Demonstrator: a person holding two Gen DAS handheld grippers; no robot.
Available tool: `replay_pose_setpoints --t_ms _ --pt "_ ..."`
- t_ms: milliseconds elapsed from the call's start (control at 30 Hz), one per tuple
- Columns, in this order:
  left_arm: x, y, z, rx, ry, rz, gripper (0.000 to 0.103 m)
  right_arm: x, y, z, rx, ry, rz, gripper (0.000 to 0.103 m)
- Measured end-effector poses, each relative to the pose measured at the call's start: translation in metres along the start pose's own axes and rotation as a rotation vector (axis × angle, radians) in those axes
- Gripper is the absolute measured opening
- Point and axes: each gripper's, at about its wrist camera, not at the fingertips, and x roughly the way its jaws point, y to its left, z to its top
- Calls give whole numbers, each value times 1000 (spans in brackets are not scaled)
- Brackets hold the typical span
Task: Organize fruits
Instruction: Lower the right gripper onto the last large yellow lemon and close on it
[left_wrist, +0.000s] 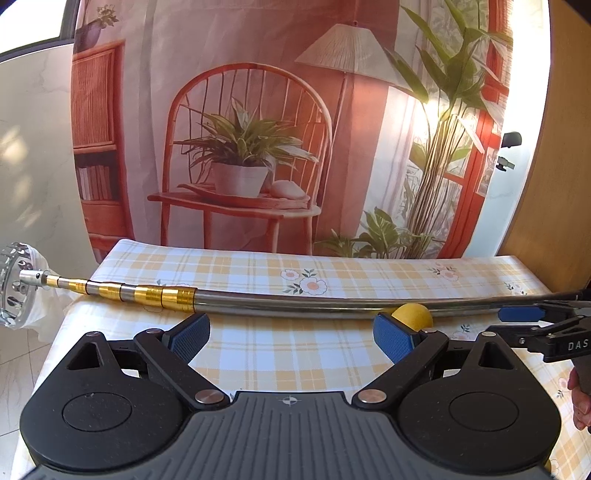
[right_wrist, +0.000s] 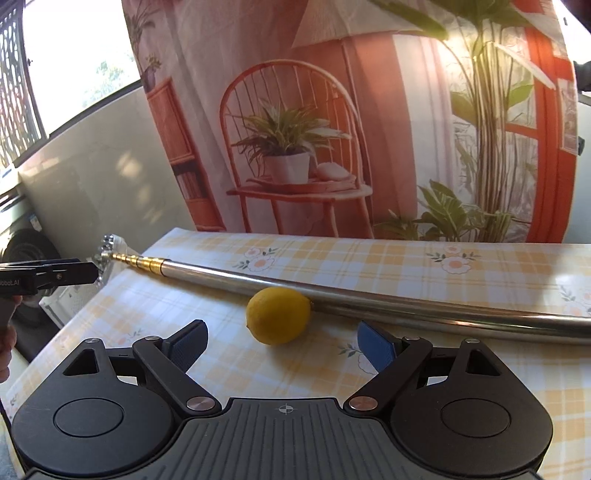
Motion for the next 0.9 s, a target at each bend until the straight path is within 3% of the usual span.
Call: replay_pose_setpoints --t_ms 200,400,667,900 --pt "-26 -3 16 -28 -36 -30 97 -42 -16 19 83 -82 18 87" --pt "-31 -9 28 3 -91 -1 97 -23 -7 28 54 -81 -81 91" --pt "-5 -6 28 48 -72 19 97 49 19 32 106 88 -132 91" --pt "14 10 17 34 -40 18 96 103 11 31 281 258 -182 74"
